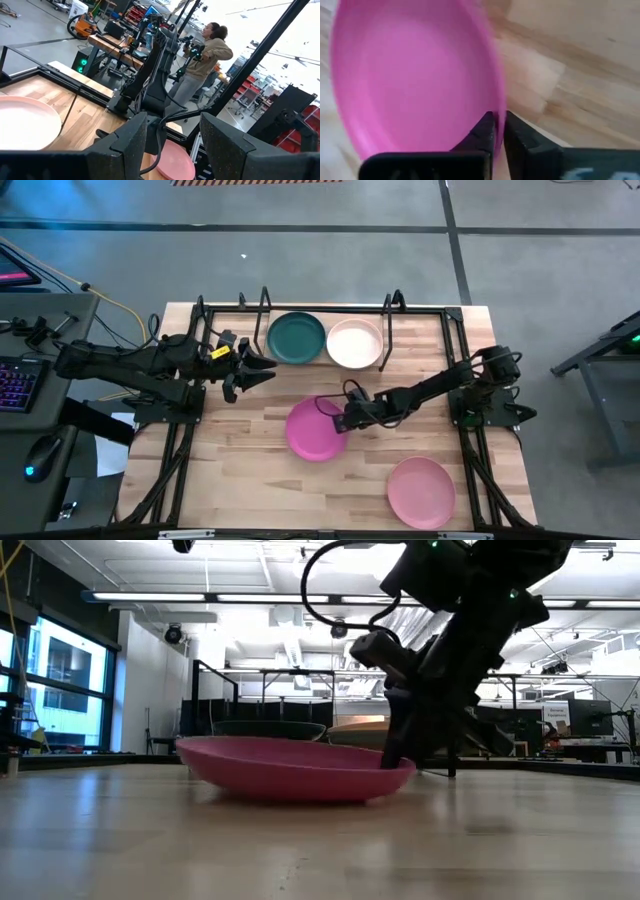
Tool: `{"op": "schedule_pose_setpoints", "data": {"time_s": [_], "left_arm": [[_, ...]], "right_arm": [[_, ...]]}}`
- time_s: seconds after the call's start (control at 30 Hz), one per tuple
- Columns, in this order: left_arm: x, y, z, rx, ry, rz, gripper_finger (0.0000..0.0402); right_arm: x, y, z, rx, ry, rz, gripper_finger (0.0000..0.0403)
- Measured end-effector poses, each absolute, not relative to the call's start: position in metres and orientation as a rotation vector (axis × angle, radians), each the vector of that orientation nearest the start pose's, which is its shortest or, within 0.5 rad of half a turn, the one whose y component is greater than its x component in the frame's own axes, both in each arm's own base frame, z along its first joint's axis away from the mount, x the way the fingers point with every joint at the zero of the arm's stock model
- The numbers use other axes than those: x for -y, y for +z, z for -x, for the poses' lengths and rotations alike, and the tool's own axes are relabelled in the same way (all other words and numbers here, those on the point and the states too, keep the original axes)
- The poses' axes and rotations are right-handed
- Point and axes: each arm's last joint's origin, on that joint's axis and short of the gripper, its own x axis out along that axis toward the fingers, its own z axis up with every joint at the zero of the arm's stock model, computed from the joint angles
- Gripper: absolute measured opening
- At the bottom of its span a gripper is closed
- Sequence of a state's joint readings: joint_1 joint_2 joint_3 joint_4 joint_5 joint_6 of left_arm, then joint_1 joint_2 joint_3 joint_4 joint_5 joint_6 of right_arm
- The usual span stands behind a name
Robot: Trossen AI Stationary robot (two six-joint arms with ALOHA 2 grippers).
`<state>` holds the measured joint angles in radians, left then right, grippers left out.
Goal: Place and stack plates onto a shelf
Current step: Stack the pink plate on top of the dark green plate on the shelf
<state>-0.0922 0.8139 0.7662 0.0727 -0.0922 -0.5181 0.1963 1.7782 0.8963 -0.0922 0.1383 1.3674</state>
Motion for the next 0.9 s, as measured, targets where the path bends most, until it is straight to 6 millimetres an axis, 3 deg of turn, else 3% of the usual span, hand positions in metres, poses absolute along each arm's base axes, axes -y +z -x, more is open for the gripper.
{"op": "schedule_pose_setpoints", "data": {"time_s": [0.27,0.53,0.77,0.9], "left_arm": [[0.013,0.35,-0.177,0.054,0.006,0.525,0.0175],[0.009,0.365,-0.163,0.136,0.022,0.532,0.0175],[0.006,0.378,-0.15,0.203,0.041,0.443,0.0175],[0.005,0.38,-0.146,0.22,0.083,0.379,0.0175]], "right_arm": [[-0.061,0.158,-0.322,-0.796,-0.471,-1.063,0.0001],[-0.056,0.209,-0.309,-0.673,-0.322,-1.004,0.0],[-0.028,0.252,-0.295,-0.42,-0.398,-0.968,0.0],[0.002,0.256,-0.294,-0.294,-0.565,-0.97,0.0]]}}
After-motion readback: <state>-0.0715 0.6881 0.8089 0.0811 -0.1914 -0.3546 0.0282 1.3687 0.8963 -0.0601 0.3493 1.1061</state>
